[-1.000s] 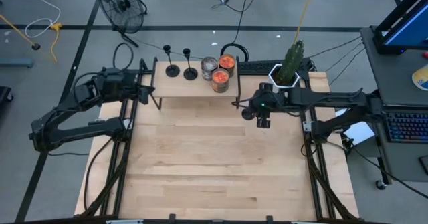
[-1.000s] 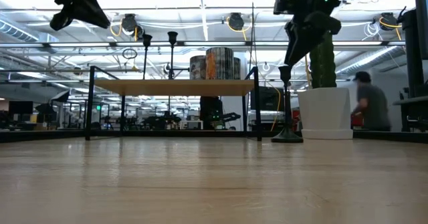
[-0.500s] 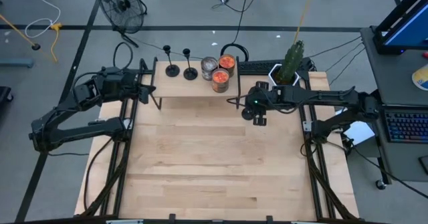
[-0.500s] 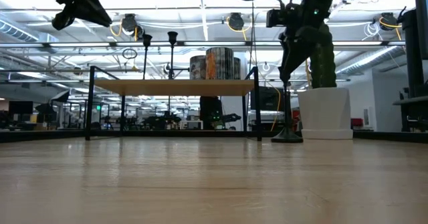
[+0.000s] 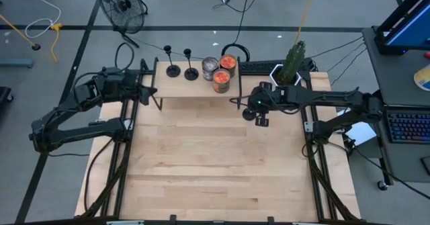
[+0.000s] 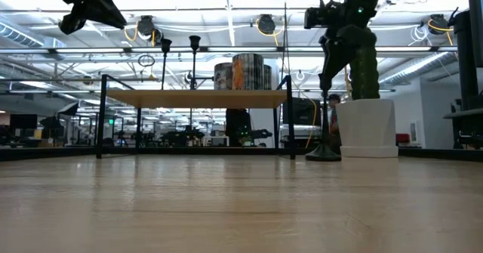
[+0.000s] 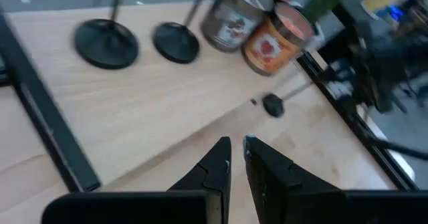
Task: Pick & Place candle stick holders
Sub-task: Put the black candle holder on the shelf
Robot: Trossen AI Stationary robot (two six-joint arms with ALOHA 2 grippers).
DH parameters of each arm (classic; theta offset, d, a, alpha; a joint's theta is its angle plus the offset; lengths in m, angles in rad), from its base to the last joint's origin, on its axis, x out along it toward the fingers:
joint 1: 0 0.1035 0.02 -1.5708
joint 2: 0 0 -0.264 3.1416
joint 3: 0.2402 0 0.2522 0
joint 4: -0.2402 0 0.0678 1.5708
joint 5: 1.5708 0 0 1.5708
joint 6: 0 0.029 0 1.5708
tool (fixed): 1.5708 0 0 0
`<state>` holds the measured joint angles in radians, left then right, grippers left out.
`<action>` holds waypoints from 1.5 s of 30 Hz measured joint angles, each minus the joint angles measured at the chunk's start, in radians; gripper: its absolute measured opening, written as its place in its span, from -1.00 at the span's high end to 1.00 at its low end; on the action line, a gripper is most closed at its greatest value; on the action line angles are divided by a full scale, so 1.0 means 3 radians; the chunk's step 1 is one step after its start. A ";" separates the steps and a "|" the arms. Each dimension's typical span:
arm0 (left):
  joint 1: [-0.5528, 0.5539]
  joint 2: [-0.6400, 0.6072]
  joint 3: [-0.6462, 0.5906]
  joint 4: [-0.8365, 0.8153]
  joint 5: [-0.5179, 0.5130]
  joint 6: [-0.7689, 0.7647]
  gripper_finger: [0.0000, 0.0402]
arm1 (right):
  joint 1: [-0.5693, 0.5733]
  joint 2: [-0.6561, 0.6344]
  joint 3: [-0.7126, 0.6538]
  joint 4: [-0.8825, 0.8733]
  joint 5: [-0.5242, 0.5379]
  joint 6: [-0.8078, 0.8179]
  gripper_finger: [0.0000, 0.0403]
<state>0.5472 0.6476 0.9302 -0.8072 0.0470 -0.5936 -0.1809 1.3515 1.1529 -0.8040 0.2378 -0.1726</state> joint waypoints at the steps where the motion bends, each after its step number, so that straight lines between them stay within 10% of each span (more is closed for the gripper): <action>1: 0.0000 0.0004 0.0000 0.0000 0.0067 0.0052 0.77 | 0.0021 -0.0015 -0.0003 -0.0032 -0.0002 0.0010 0.95; 14: -0.0625 0.0504 0.0000 0.0774 0.0491 0.0510 0.73 | 0.0336 -0.0163 -0.0011 -0.0030 -0.0559 0.0457 0.98; 30: -0.1553 0.1369 0.0000 0.1407 0.0398 0.0782 -0.23 | 0.0503 -0.0166 -0.0011 0.1003 -0.0928 0.0446 0.99; 45: -0.2009 0.2030 0.0000 0.2227 0.0188 0.0583 -0.28 | 0.0758 0.0131 -0.0004 0.1749 -0.1157 0.0445 0.99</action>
<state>-0.0554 1.2565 0.9302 -0.1391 0.1036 -0.4186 0.0464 1.3906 1.1517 -0.2794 -0.1093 -0.0391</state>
